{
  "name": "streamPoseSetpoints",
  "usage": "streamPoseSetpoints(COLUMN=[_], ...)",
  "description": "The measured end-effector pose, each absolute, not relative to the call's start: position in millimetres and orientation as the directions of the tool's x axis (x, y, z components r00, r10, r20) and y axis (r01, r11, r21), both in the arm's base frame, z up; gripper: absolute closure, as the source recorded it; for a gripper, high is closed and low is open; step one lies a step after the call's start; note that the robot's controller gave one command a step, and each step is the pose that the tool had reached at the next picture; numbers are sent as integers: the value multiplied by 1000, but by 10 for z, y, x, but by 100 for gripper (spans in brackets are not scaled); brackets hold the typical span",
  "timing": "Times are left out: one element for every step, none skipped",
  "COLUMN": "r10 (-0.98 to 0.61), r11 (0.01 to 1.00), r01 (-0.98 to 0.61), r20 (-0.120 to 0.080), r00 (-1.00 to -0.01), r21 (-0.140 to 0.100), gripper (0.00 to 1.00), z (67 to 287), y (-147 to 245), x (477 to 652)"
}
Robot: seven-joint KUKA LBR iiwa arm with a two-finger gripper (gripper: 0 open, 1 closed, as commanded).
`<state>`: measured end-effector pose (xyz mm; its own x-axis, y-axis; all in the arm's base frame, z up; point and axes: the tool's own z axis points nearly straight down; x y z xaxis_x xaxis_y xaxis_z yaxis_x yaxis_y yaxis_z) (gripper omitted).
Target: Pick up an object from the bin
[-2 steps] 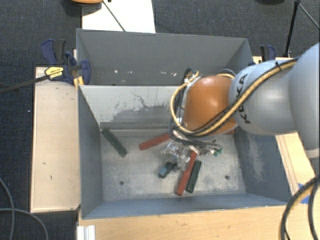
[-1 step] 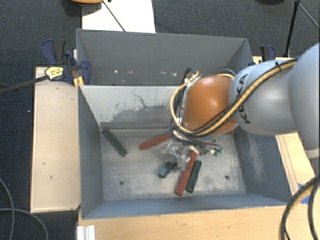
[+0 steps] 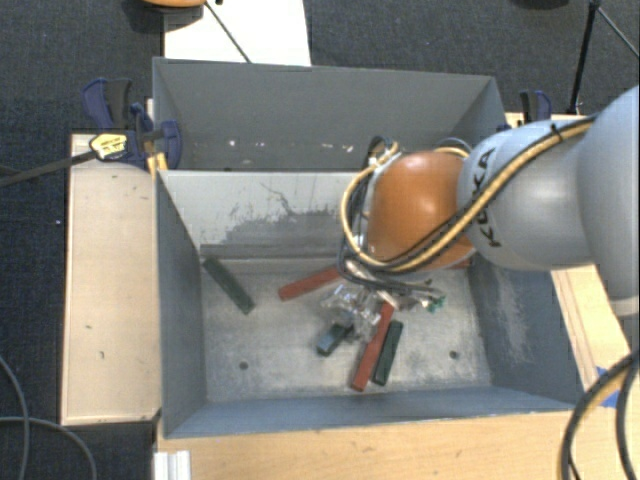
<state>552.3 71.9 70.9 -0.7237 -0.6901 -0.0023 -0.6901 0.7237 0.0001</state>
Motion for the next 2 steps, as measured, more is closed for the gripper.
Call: streamPoseSetpoints(r10=[-690,-709], r11=[724,705], r01=[-690,-709], r20=[-2,-4], r00=[-724,-705], r21=[0,-2], gripper=[100,100], z=[709,2195], y=[719,771], x=[5523,5530])
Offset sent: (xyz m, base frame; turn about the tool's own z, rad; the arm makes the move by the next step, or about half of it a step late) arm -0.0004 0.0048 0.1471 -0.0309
